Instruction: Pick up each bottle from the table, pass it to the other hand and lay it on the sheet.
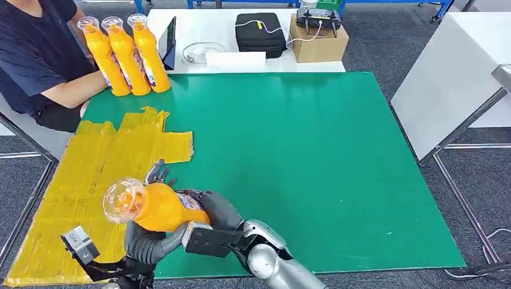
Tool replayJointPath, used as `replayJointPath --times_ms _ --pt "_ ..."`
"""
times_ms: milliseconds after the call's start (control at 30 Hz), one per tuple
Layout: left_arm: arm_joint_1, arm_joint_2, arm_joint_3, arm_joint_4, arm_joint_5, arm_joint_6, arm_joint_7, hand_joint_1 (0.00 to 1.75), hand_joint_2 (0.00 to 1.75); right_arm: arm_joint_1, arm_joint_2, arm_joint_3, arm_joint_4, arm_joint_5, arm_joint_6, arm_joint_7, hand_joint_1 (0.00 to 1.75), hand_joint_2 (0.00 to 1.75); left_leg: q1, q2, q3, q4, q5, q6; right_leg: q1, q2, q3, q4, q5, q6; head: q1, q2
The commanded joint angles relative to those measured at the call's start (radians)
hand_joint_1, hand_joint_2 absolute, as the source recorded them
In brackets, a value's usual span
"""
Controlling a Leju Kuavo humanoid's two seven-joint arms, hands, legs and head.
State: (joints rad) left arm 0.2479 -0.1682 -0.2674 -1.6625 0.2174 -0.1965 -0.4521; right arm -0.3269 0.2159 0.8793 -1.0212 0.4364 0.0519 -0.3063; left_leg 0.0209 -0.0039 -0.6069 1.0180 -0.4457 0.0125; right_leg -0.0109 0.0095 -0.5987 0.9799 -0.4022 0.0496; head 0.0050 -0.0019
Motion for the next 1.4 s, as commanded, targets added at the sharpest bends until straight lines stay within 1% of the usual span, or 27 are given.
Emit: replayJointPath --times_ms 33,67,500,567,667,700,733,767,800,867,933,967,1000,1033,1067,1100,1133,1167,1233,1267,1333,1367,1400 --pt "-0.055 0.014 -0.062 0.064 -0.021 -0.023 -0.007 1.75 1.75 -0.01 -0.022 0.183 0.052 0.008 0.026 -0.001 1.75 1.75 -0.001 -0.002 0.005 -0.002 -0.001 0.001 0.0 -0.003 0.005 -0.001 -0.002 -0.002 0.0 0.0" --pt "-0.056 0.014 -0.062 0.065 -0.022 -0.024 -0.008 1.75 1.75 -0.01 -0.022 0.182 0.054 0.007 0.025 -0.001 1.75 1.75 0.0 -0.002 0.003 -0.002 0.0 0.0 0.0 -0.003 0.003 -0.001 -0.001 -0.001 0.0 0.0" --pt "-0.055 0.013 -0.061 0.064 -0.031 -0.019 -0.013 1.75 1.75 -0.007 -0.021 0.174 0.056 0.004 0.018 0.0 1.75 1.75 0.0 -0.002 0.003 -0.001 0.0 0.0 0.0 -0.003 0.003 -0.001 -0.001 -0.002 0.0 0.0" --pt "-0.048 0.009 -0.052 0.052 -0.085 0.032 -0.033 1.75 1.75 0.005 -0.026 0.156 0.048 0.006 -0.002 0.006 1.75 1.75 0.0 -0.002 0.003 -0.002 0.0 0.0 0.0 -0.003 0.003 -0.001 -0.001 -0.002 0.0 0.0" --pt "-0.037 -0.002 -0.025 0.025 -0.144 0.09 -0.043 1.75 1.75 0.035 -0.045 0.108 0.002 0.037 -0.082 0.018 1.73 1.75 -0.001 -0.003 0.004 -0.002 -0.001 0.001 0.0 -0.004 0.005 -0.001 -0.002 -0.002 0.0 0.0" --pt "-0.032 -0.007 -0.005 0.008 -0.209 0.148 -0.059 1.75 1.75 0.068 -0.056 0.064 -0.054 0.055 -0.132 0.018 1.33 1.75 0.0 -0.003 0.003 -0.001 0.0 0.001 0.0 -0.004 0.003 -0.001 -0.001 -0.001 0.0 0.0" --pt "-0.029 -0.012 0.014 -0.003 -0.286 0.214 -0.076 1.75 1.75 0.095 -0.067 0.024 -0.104 0.06 -0.152 0.028 0.0 1.75 0.0 -0.004 0.004 -0.002 -0.001 0.001 0.0 -0.005 0.004 -0.001 -0.002 -0.002 0.0 0.0" --pt "-0.029 -0.015 0.04 -0.014 -0.338 0.267 -0.087 1.75 1.75 0.115 -0.09 -0.009 -0.163 0.07 -0.161 0.034 0.0 0.0 0.0 -0.003 0.001 -0.001 0.0 0.0 0.001 -0.004 0.002 -0.001 -0.001 -0.001 0.0 0.0" --pt "-0.031 -0.015 0.052 -0.017 -0.341 0.263 -0.083 1.75 1.75 0.125 -0.101 -0.019 -0.194 0.077 -0.148 0.046 0.0 0.0 0.0 -0.005 0.002 -0.001 -0.001 0.001 0.001 -0.006 0.003 0.0 -0.003 -0.002 0.0 0.0" --pt "-0.031 -0.015 0.052 -0.017 -0.341 0.263 -0.083 1.75 1.75 0.125 -0.101 -0.019 -0.194 0.077 -0.148 0.046 0.0 0.0 0.0 -0.002 0.0 0.0 0.0 0.001 0.0 -0.002 0.0 0.0 -0.001 -0.001 0.0 0.0" --pt "-0.041 -0.029 0.095 -0.007 -0.553 0.444 -0.1 1.75 1.75 0.17 -0.113 -0.098 -0.266 0.053 -0.17 0.016 0.0 0.0 -0.001 -0.002 0.003 -0.001 -0.001 0.001 0.0 -0.003 0.003 -0.001 -0.002 -0.002 0.0 0.0" --pt "-0.049 -0.026 0.123 0.005 -0.581 0.466 -0.086 1.75 1.75 0.19 -0.132 -0.13 -0.314 0.052 -0.176 0.014 0.0 0.0 0.0 -0.002 0.0 -0.001 -0.001 0.0 0.0 -0.003 0.001 0.0 -0.001 -0.001 0.0 0.0" --pt "-0.055 -0.024 0.152 0.019 -0.63 0.504 -0.085 1.75 1.75 0.207 -0.151 -0.154 -0.36 0.04 -0.165 0.004 0.0 0.0 0.0 -0.003 0.002 -0.001 -0.001 0.0 0.0 -0.005 0.002 0.0 -0.002 -0.002 0.0 0.0" --pt "-0.06 -0.029 0.205 0.043 -0.785 0.623 -0.089 1.75 1.75 0.229 -0.176 -0.185 -0.421 0.035 -0.151 -0.013 0.0 0.0 0.0 -0.005 -0.001 -0.001 0.0 0.0 0.0 -0.005 0.0 -0.001 -0.001 -0.001 0.0 0.0" --pt "-0.066 -0.031 0.241 0.067 -0.894 0.695 -0.085 1.75 1.75 0.249 -0.186 -0.211 -0.457 0.03 -0.14 -0.025 0.0 0.0 -0.001 -0.004 -0.001 -0.001 0.0 0.0 0.0 -0.005 -0.001 -0.001 -0.001 -0.001 0.0 0.0" --pt "-0.073 -0.035 0.286 0.108 -1.062 0.814 -0.07 1.75 1.75 0.266 -0.199 -0.231 -0.491 0.026 -0.127 -0.042 0.0 0.0 -0.001 -0.006 0.001 -0.002 0.0 0.001 0.0 -0.007 0.002 -0.001 -0.001 -0.001 0.0 0.0" --pt "-0.079 -0.032 0.315 0.144 -1.132 0.865 -0.048 1.75 1.75 0.271 -0.208 -0.237 -0.507 0.026 -0.123 -0.052 0.0 0.0 -0.001 -0.003 0.001 -0.002 0.0 0.001 0.0 -0.004 0.002 -0.001 -0.001 -0.001 0.0 0.0" --pt "-0.084 -0.026 0.357 0.181 -1.2 0.895 -0.033 1.75 1.75 0.269 -0.218 -0.234 -0.514 0.03 -0.119 -0.056 0.0 0.0 -0.001 -0.002 0.001 -0.002 0.0 0.0 -0.001 -0.002 0.0 -0.001 0.0 -0.001 0.0 0.0" --pt "-0.093 -0.051 0.447 0.214 -1.288 0.895 -0.06 1.75 1.75 0.267 -0.227 -0.227 -0.514 0.032 -0.118 -0.06 0.0 0.0 -0.001 -0.002 0.003 -0.003 -0.001 0.001 -0.001 -0.003 0.003 -0.002 -0.001 -0.002 0.0 0.0" --pt "-0.1 -0.076 0.516 0.232 -1.341 0.895 -0.094 1.75 1.75 0.263 -0.231 -0.219 -0.509 0.032 -0.118 -0.064 0.0 0.0 -0.001 0.0 0.004 -0.003 -0.001 0.0 -0.001 -0.001 0.003 -0.002 -0.001 -0.002 0.0 0.0" --pt "-0.114 -0.098 0.594 0.263 -1.464 0.895 -0.102 1.75 1.75 0.257 -0.237 -0.21 -0.507 0.023 -0.122 -0.08 0.0 0.0 0.0 0.0 0.001 -0.002 -0.001 0.0 0.0 -0.001 0.001 -0.002 0.0 -0.001 0.0 0.0" --pt "-0.122 -0.102 0.624 0.289 -1.532 0.895 -0.096 1.75 1.75 0.25 -0.243 -0.204 -0.506 0.019 -0.123 -0.083 0.0 0.0 -0.001 0.001 0.003 -0.002 -0.001 0.0 0.0 0.0 0.002 -0.002 0.0 -0.002 0.0 0.0" --pt "-0.128 -0.093 0.63 0.32 -1.571 0.895 -0.076 1.75 1.75 0.246 -0.245 -0.202 -0.506 0.011 -0.123 -0.087 0.0 0.0 -0.001 0.001 0.001 -0.002 0.0 0.0 0.0 0.0 0.0 -0.001 0.0 -0.001 0.0 0.0"
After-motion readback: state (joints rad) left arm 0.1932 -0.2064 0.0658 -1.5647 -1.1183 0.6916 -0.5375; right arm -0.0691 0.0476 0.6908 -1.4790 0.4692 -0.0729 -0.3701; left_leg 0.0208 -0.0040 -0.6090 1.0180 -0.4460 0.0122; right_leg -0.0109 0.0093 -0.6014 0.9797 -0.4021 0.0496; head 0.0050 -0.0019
